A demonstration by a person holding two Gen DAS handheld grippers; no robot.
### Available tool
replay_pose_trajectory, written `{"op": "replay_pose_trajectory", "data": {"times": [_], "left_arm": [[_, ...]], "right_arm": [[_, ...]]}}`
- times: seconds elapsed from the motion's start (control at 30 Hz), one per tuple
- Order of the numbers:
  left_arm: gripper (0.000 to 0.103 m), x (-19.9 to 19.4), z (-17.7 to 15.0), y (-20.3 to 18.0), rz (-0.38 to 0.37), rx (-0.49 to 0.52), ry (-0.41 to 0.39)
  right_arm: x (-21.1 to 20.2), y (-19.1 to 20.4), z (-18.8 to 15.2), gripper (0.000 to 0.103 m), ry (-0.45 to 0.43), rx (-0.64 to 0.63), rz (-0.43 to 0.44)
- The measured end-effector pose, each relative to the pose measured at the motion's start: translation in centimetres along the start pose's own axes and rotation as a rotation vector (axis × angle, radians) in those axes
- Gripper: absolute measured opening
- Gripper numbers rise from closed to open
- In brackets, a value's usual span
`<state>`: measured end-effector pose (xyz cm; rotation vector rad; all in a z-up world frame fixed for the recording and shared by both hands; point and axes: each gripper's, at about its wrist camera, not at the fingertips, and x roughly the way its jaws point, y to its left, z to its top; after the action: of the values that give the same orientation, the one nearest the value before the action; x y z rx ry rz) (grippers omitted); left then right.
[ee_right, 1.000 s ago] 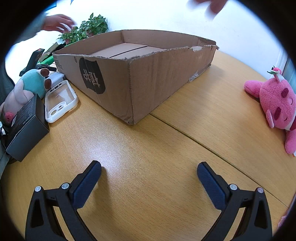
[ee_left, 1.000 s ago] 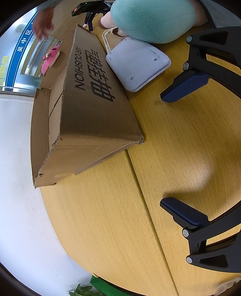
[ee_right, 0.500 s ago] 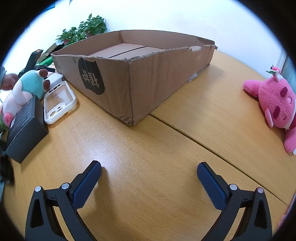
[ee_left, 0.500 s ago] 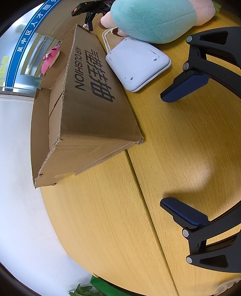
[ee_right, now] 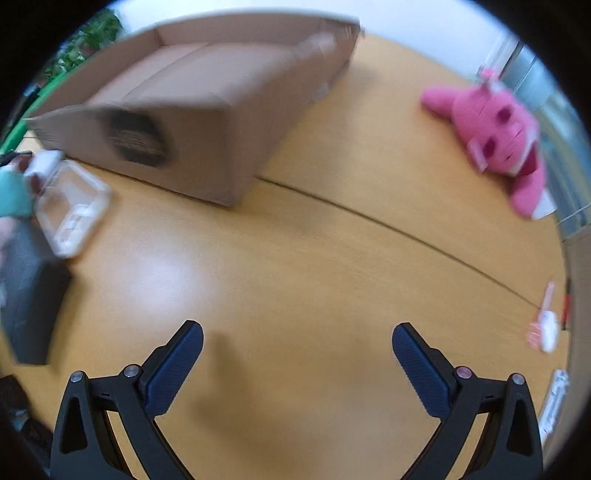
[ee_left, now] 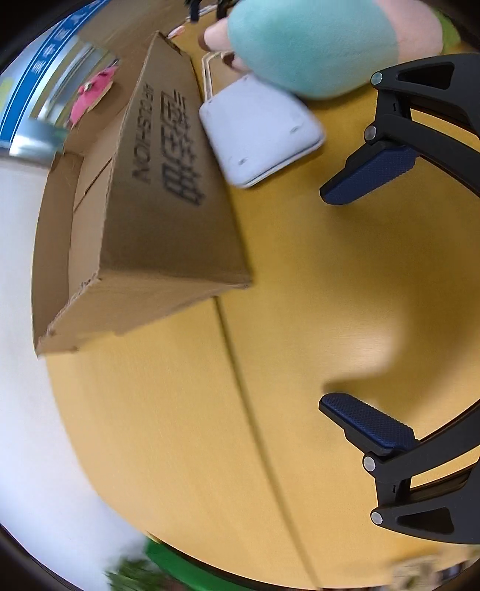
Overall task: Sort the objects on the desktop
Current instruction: 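Move the right gripper to the black sunglasses and close on them, then lift the sunglasses with the right gripper while the left gripper also grips them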
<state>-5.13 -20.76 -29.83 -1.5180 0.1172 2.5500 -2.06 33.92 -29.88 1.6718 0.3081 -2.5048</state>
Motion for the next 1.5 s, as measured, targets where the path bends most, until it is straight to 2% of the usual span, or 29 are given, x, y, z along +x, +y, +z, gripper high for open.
{"op": "replay_pose_trajectory", "data": {"times": [0.07,0.13,0.23,0.33,0.47,0.53,0.6,0.7,0.87,1.0,1.07,1.1,1.13,1.2,1.3,1.37,1.4,1.5], "left_arm": [[0.103,-2.9,-0.7,-0.4,0.021,-0.026,-0.052],[0.103,-6.5,-1.3,-1.1,0.022,-0.056,-0.100],[0.103,-10.7,-1.4,-2.5,0.010,-0.074,-0.142],[0.103,-14.4,-1.6,-3.9,-0.023,-0.075,-0.195],[0.103,-16.0,0.1,-5.7,-0.056,-0.057,-0.228],[0.103,-15.5,0.5,-6.8,-0.096,-0.058,-0.212],[0.103,-15.2,0.6,-7.7,-0.132,-0.070,-0.176],[0.103,-15.3,-0.2,-8.6,-0.176,-0.111,-0.139],[0.103,-15.7,-2.7,-9.8,-0.221,-0.180,-0.027],[0.103,-15.7,-4.5,-11.3,-0.245,-0.238,0.047],[0.103,-15.7,-5.6,-12.3,-0.251,-0.285,0.068],[0.103,-15.7,-6.3,-12.9,-0.258,-0.313,0.074],[0.103,-15.7,-7.0,-13.4,-0.258,-0.338,0.081],[0.103,-15.5,-8.4,-14.6,-0.258,-0.384,0.097],[0.103,-15.0,-10.5,-16.5,-0.272,-0.431,0.130],[0.103,-14.7,-11.4,-17.6,-0.290,-0.469,0.150],[0.103,-14.4,-11.8,-18.2,-0.318,-0.495,0.156],[0.103,-13.1,-11.5,-20.1,-0.386,-0.530,0.159]], "right_arm": [[-3.6,1.4,-0.4,0.102,-0.062,0.010,0.009],[-7.3,3.2,-1.0,0.102,-0.088,0.038,0.066],[-11.5,7.0,-2.3,0.102,-0.048,0.007,0.146],[-13.7,9.9,-4.7,0.102,0.018,-0.038,0.169],[-16.1,11.5,-7.2,0.102,-0.018,0.015,0.186],[-16.1,12.2,-8.6,0.102,-0.018,0.037,0.192],[-14.5,12.7,-9.4,0.102,0.020,0.041,0.229],[-11.9,14.0,-9.9,0.102,0.069,-0.001,0.266],[-8.2,17.9,-10.0,0.102,0.119,-0.196,0.304],[-6.7,21.0,-10.6,0.102,0.098,-0.369,0.296],[-6.4,22.0,-10.9,0.095,0.082,-0.438,0.285],[-6.2,22.6,-11.2,0.084,0.074,-0.482,0.276],[-5.9,23.4,-11.7,0.067,0.069,-0.540,0.258],[-5.9,23.7,-12.0,0.058,0.048,-0.553,0.268],[-6.1,23.2,-12.0,0.053,0.026,-0.517,0.283],[-6.3,22.6,-11.9,0.042,0.008,-0.483,0.281],[-6.4,22.0,-11.8,0.033,0.005,-0.450,0.278],[-6.5,20.3,-11.5,0.032,0.014,-0.368,0.317]]}}
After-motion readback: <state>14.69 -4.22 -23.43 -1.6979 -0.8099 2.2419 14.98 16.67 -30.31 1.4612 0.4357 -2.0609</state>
